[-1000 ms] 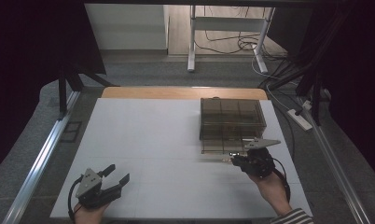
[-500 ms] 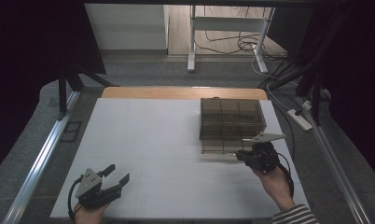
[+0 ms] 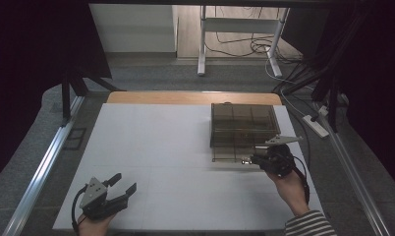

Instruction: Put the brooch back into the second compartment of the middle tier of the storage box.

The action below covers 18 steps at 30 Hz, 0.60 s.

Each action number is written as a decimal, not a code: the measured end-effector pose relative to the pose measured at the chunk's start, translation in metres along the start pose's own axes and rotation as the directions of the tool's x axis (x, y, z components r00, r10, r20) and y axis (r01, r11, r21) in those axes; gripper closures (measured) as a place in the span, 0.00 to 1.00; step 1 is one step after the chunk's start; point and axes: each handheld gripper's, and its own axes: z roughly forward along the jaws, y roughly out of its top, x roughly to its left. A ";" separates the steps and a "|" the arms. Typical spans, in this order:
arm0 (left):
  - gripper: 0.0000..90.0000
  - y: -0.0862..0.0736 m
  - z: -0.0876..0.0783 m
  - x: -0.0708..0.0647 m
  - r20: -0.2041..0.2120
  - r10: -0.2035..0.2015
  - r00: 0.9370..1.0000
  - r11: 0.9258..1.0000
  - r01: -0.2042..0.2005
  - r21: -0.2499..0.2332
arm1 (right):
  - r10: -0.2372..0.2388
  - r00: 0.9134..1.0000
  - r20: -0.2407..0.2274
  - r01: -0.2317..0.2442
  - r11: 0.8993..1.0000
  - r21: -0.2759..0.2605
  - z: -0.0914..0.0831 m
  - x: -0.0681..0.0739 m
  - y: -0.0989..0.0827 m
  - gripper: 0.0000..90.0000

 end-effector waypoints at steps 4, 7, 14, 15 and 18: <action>0.36 0.000 0.000 0.000 0.000 -0.001 1.000 1.000 0.001 0.000 | 0.008 1.000 0.003 -0.008 1.000 -0.003 0.003 -0.003 0.002 0.88; 0.36 0.000 0.000 0.000 0.001 -0.001 1.000 1.000 0.001 0.000 | 0.013 1.000 0.009 -0.013 1.000 -0.002 0.005 -0.004 0.004 0.88; 0.36 0.000 0.000 0.000 0.001 -0.001 1.000 1.000 0.001 -0.001 | 0.024 1.000 0.021 -0.024 1.000 0.005 0.013 -0.008 0.010 0.88; 0.36 0.000 0.000 0.000 0.001 -0.001 1.000 1.000 0.001 0.000 | 0.025 0.999 0.023 -0.025 1.000 0.010 0.014 -0.008 0.010 0.88; 0.36 0.000 0.000 0.000 0.002 -0.001 1.000 1.000 0.001 0.000 | 0.032 0.999 0.025 -0.033 0.999 0.014 0.018 -0.010 0.012 0.88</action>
